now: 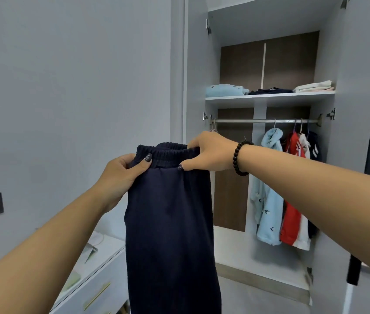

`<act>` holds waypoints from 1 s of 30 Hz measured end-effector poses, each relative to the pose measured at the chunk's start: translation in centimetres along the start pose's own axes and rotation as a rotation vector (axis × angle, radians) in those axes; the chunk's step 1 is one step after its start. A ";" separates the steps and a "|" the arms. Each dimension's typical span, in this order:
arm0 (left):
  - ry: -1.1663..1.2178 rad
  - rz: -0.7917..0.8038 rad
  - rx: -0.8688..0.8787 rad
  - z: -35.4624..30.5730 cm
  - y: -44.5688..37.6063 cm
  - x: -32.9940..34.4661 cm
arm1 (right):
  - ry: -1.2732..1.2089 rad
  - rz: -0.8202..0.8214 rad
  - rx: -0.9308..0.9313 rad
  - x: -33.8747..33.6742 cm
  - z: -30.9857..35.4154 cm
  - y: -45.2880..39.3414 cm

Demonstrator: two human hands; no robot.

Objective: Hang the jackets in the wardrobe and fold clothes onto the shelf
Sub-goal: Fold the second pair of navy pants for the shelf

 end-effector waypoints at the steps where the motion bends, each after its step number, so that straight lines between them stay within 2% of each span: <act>1: 0.000 -0.025 0.004 -0.2 0.3 -0.7 | 0.013 -0.021 -0.022 0.0 0.7 -0.2; 5: 0.046 -0.109 -0.037 -0.5 1.8 -4.0 | -0.002 -0.073 -0.099 1.0 3.1 -1.5; 7: 0.021 -0.088 -0.080 -0.7 2.9 -5.4 | -0.015 -0.083 -0.141 1.9 4.5 -2.2; 12: -0.213 0.007 -0.176 -0.8 5.9 -7.6 | 0.047 -0.141 -0.148 4.0 7.7 -3.9; 15: -0.159 -0.046 -0.139 -1.7 7.5 -8.3 | -0.013 -0.299 -0.117 4.5 8.6 -3.3; 17: -0.070 -0.085 -0.104 -2.6 8.3 -7.8 | -0.079 -0.467 -0.041 4.3 8.8 -2.1; 18: -0.045 -0.109 -0.084 -3.1 8.7 -7.3 | -0.137 -0.491 0.025 4.5 8.8 -1.6; 20: -0.022 -0.136 -0.052 -4.2 9.3 -6.0 | -0.442 -0.350 0.179 5.7 8.7 -1.1; 22: -0.016 -0.132 -0.025 -5.2 9.7 -4.4 | -0.913 -0.144 0.320 7.0 9.1 -0.3; 24: -0.036 -0.123 -0.003 -6.1 10.0 -2.8 | -1.206 -0.008 0.382 7.3 9.4 1.1; 27: -0.100 -0.063 0.001 -6.9 10.6 0.3 | -1.426 0.052 0.403 6.3 8.0 3.7; 30: -0.171 0.016 -0.017 -7.0 11.5 4.4 | -1.472 0.086 0.447 5.6 5.1 7.2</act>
Point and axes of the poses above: each hand's wrist, its own y-axis away from the middle knuckle, its own x-axis out of the palm, z = x × y, the point moved 6 cm from there along -y, towards the middle knuckle, and after that the axes turned 3 degrees about z, right-handed, at the moved point
